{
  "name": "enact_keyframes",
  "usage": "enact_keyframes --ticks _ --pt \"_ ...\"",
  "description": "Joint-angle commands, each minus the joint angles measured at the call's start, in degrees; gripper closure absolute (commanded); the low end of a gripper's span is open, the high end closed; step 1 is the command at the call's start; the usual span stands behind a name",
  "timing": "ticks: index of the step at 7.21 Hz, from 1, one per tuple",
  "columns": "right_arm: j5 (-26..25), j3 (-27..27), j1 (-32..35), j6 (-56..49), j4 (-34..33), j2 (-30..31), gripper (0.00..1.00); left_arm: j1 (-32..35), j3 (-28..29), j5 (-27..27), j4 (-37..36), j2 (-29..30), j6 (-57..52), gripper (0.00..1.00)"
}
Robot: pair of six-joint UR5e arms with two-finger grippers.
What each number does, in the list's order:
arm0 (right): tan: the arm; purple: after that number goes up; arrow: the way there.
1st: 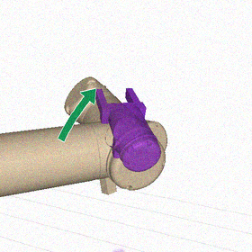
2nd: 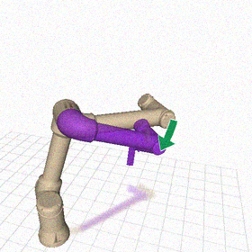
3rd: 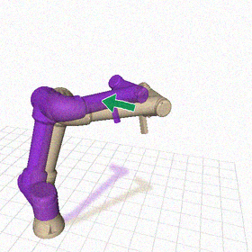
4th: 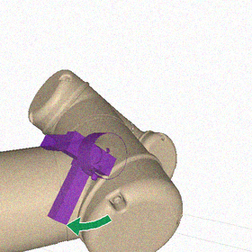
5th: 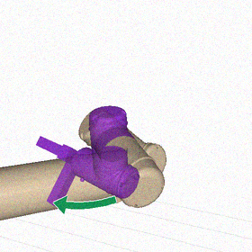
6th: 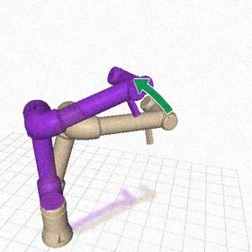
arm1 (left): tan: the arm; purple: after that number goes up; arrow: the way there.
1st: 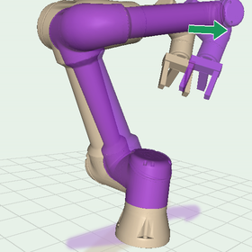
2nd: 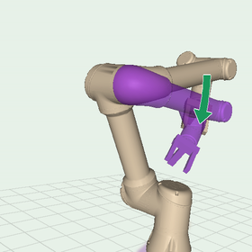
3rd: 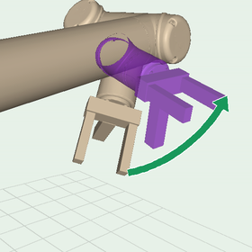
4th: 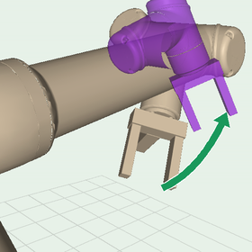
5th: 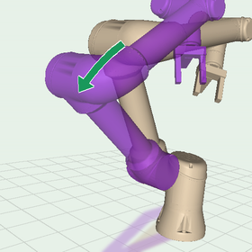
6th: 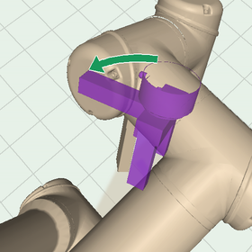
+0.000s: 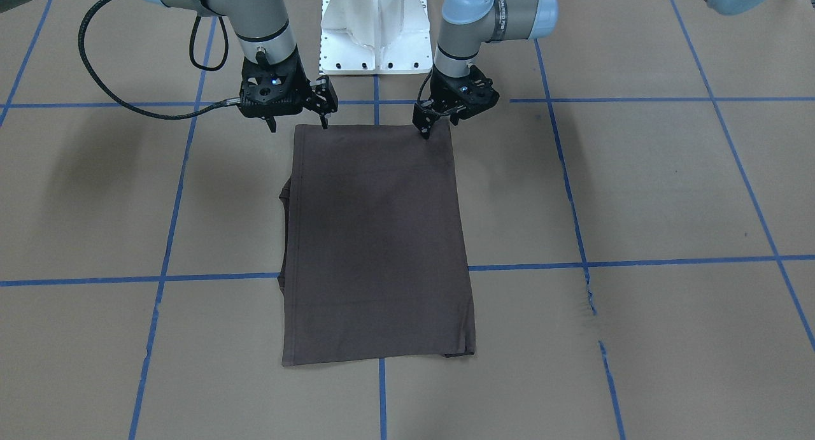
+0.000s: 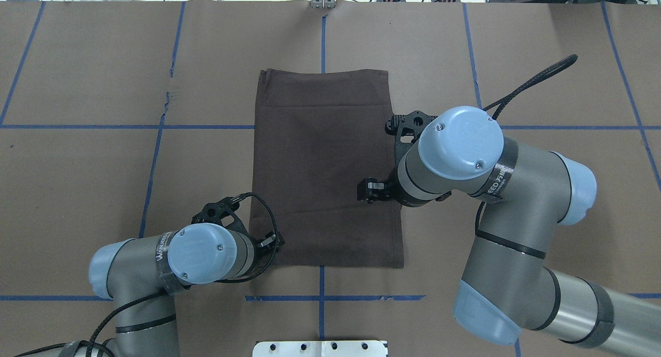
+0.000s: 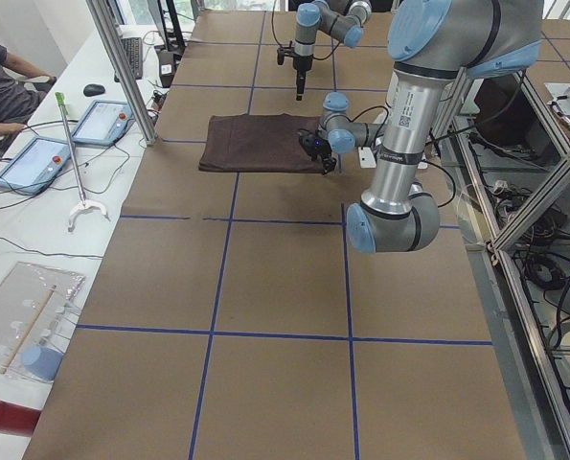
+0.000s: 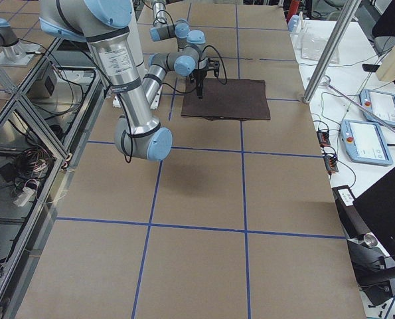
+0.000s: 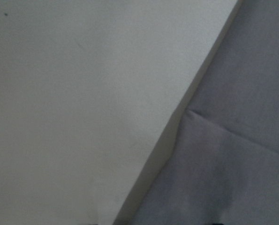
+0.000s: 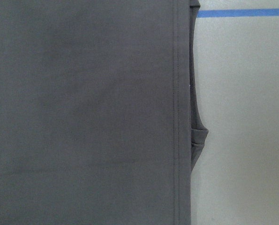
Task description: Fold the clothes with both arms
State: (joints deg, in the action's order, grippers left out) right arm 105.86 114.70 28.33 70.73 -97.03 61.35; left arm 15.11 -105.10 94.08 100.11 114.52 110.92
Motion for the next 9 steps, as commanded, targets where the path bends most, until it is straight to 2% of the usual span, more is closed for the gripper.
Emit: enact_keyframes --ticks 1,2,3,6,7,9 --pt "0.05 0.0 0.15 0.02 0.0 0.09 0.0 0.0 -0.02 -0.04 0.0 0.17 -0.09 0.77" --pt "0.05 0.0 0.15 0.02 0.0 0.0 0.0 0.09 -0.46 0.05 0.0 0.17 -0.26 0.96" --pt "0.05 0.0 0.15 0.02 0.0 0.09 0.0 0.09 -0.72 0.14 -0.09 0.17 -0.61 1.0" --pt "1.53 0.09 0.15 1.15 0.08 0.44 0.0 0.18 -2.38 0.49 -1.48 0.09 -1.31 1.0" --pt "1.72 0.26 -0.63 6.64 0.08 0.44 0.0 0.18 -4.13 0.49 -4.28 0.17 -5.41 1.0" --pt "1.11 0.26 -5.63 22.69 0.17 0.61 0.0 0.27 -4.68 0.49 -4.48 0.17 -7.2 1.0"
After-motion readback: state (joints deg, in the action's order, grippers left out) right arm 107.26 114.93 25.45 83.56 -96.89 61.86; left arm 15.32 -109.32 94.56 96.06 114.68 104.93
